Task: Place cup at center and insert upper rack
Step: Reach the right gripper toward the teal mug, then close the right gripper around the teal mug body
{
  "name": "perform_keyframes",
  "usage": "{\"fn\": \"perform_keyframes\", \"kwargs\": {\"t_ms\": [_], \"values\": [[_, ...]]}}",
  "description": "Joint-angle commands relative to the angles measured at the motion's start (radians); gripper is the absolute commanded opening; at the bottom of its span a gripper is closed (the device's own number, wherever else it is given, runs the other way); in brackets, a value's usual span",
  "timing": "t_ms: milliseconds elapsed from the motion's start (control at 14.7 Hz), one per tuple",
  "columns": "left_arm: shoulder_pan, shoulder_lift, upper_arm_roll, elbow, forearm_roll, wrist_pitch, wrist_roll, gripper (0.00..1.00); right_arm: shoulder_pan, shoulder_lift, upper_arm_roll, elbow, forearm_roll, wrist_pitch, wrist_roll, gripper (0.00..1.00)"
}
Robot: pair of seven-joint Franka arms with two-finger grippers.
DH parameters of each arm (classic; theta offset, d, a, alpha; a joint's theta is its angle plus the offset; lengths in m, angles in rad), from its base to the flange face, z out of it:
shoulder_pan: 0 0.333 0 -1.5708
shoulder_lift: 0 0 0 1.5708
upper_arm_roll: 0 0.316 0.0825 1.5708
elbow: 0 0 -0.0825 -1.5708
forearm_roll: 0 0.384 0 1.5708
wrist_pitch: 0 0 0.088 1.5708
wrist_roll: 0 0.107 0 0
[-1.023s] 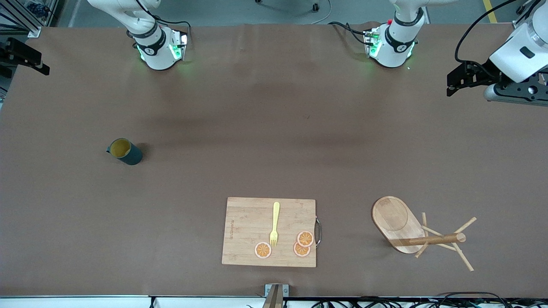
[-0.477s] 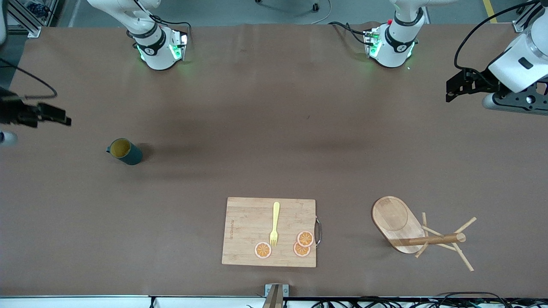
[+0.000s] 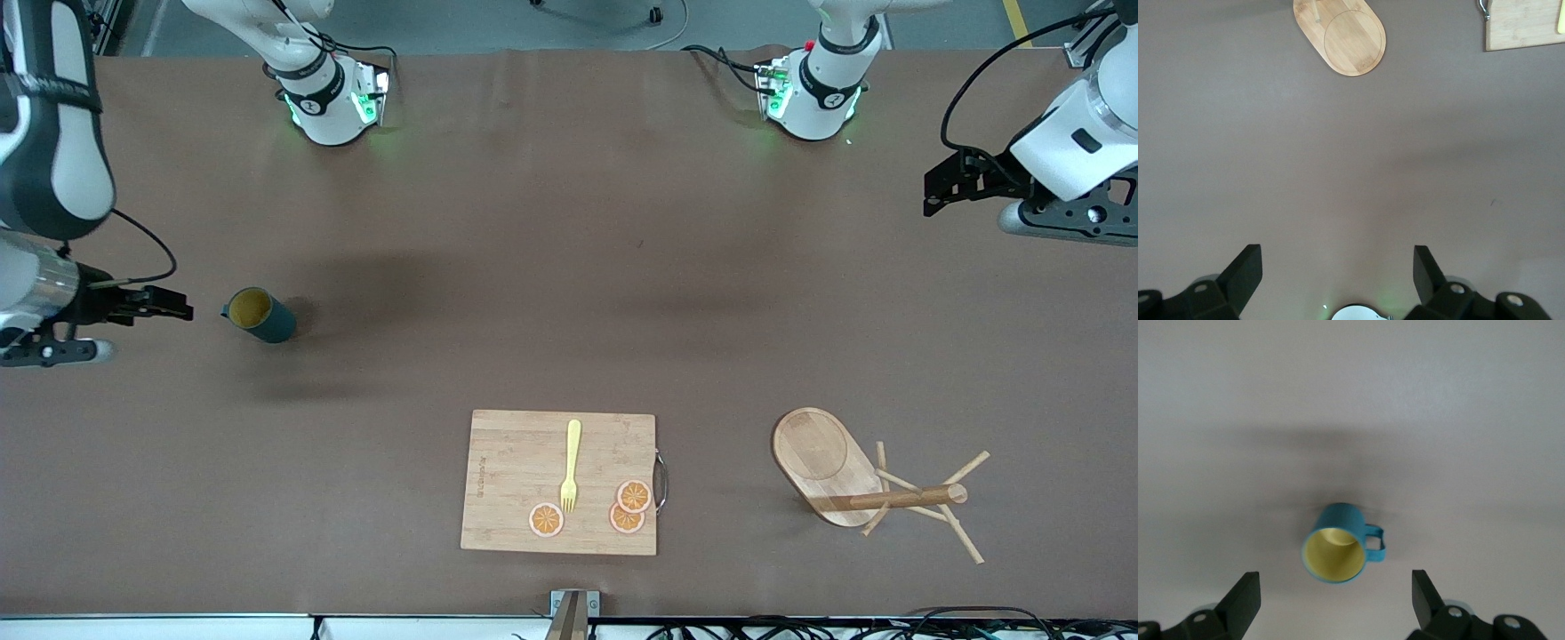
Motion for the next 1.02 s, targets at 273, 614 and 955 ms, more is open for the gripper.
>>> {"fn": "perform_keyframes", "kwargs": {"t_ms": [273, 614, 955], "values": [[0.007, -0.003, -0.011, -0.006, -0.018, -0.005, -0.095, 1.0, -0.031, -0.019, 0.011, -0.307, 0.016, 0.353, -0.472, 1.0], [0.007, -0.011, -0.008, -0.028, -0.016, -0.007, -0.155, 1.0, -0.025, 0.099, 0.017, -0.326, 0.027, 0.462, -0.503, 0.95], [0.007, -0.011, -0.008, -0.028, -0.016, -0.011, -0.156, 1.0, 0.007, 0.105, 0.017, -0.39, 0.062, 0.531, -0.494, 0.08]]}}
